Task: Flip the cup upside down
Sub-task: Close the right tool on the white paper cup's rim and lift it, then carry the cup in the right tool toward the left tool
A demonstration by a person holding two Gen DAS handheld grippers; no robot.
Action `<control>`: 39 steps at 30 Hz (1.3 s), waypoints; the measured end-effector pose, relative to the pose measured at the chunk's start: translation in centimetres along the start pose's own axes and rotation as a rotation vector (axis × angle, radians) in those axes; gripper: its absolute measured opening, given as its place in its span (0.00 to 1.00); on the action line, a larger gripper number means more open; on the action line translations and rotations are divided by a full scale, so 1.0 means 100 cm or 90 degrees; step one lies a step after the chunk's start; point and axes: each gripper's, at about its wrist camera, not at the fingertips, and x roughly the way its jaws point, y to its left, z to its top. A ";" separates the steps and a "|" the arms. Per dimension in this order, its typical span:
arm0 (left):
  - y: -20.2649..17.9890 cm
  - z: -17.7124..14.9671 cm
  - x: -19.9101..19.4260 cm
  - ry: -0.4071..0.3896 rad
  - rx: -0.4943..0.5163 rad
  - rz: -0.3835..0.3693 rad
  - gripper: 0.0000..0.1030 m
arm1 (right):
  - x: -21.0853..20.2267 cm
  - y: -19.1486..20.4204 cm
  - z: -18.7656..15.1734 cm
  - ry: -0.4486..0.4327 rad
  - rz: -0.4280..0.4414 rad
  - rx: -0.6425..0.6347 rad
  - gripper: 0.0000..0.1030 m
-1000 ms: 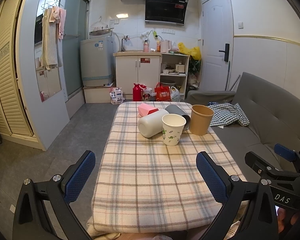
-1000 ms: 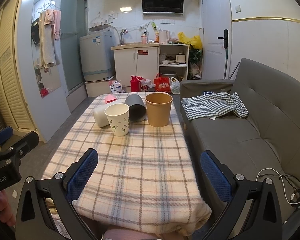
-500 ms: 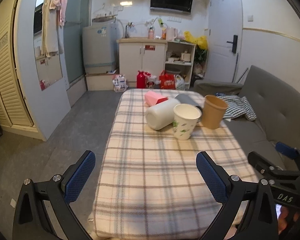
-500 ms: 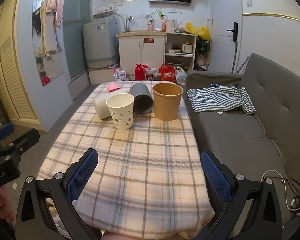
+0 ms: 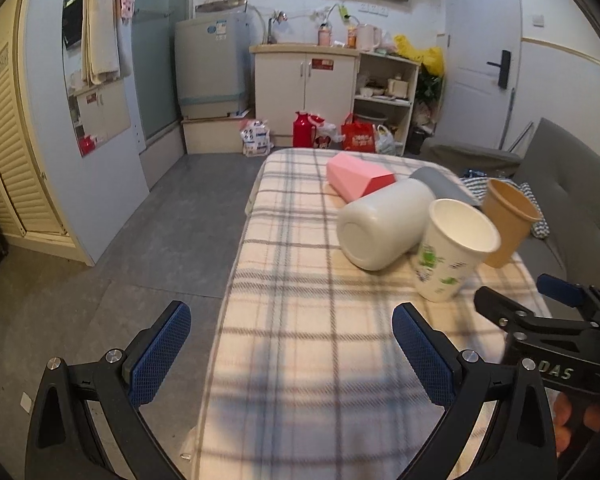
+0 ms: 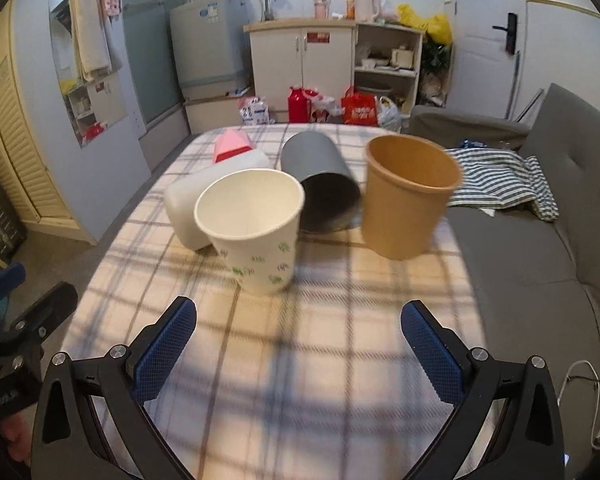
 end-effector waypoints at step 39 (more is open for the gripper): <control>0.014 -0.043 -0.085 0.012 -0.002 -0.026 1.00 | -0.101 0.038 -0.085 0.178 0.047 -0.008 0.59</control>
